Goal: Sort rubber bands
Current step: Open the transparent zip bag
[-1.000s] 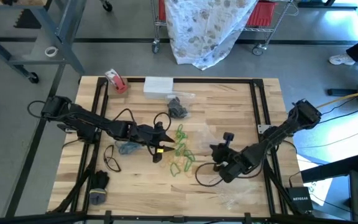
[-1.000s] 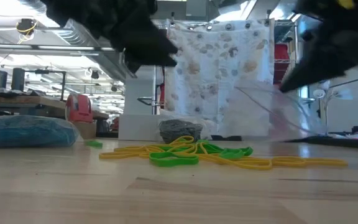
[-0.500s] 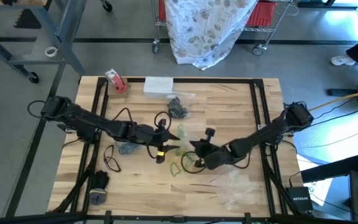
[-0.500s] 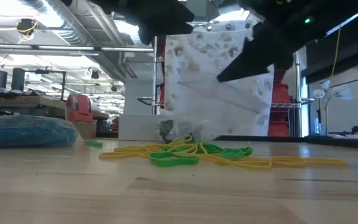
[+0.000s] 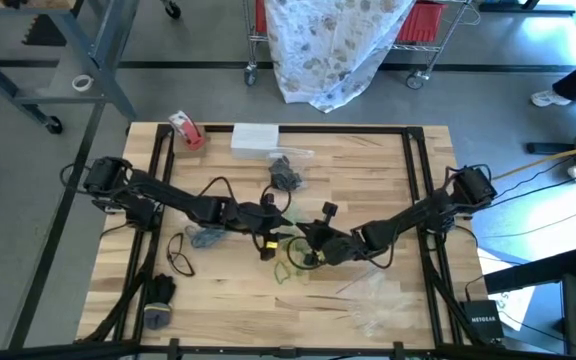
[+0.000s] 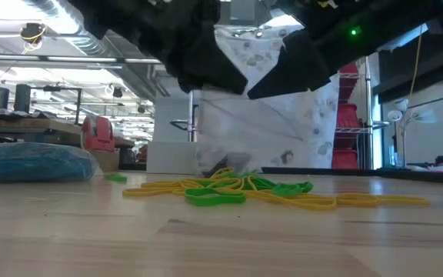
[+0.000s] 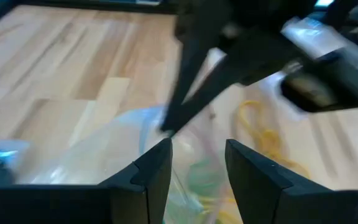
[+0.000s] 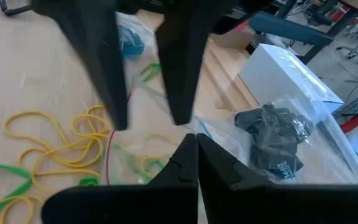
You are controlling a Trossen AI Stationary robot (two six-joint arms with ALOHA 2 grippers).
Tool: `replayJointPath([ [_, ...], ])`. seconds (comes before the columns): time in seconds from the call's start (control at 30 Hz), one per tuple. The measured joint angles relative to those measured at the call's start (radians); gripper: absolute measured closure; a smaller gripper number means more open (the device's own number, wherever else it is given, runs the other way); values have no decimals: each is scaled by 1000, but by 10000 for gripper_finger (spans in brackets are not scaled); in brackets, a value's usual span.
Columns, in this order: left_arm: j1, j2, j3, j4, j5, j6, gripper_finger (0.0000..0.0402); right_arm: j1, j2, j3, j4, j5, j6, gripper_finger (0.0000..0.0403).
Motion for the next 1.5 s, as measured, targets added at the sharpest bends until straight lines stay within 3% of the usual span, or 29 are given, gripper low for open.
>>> replayJointPath([
  [0.2,2,5,0,2,-86,92,258,2,0,0,0,0,0,403],
  [0.53,-7,5,0,12,-101,300,258,2,0,0,0,0,5,403],
  [0.73,-23,5,0,-3,-172,439,258,2,0,0,1,-8,13,403],
  [1.0,-10,30,0,2,-177,463,261,2,0,0,4,-37,19,403],
  [1.13,-6,42,0,5,-176,449,293,2,0,0,8,-53,20,403],
  [1.3,-6,43,0,0,-154,434,386,2,0,0,36,-53,29,403],
  [1.4,-8,43,0,-1,-176,398,395,2,-4,0,69,-29,63,400],
  [1.5,-20,20,-1,-46,-262,353,400,3,-40,-1,52,-26,66,379],
])
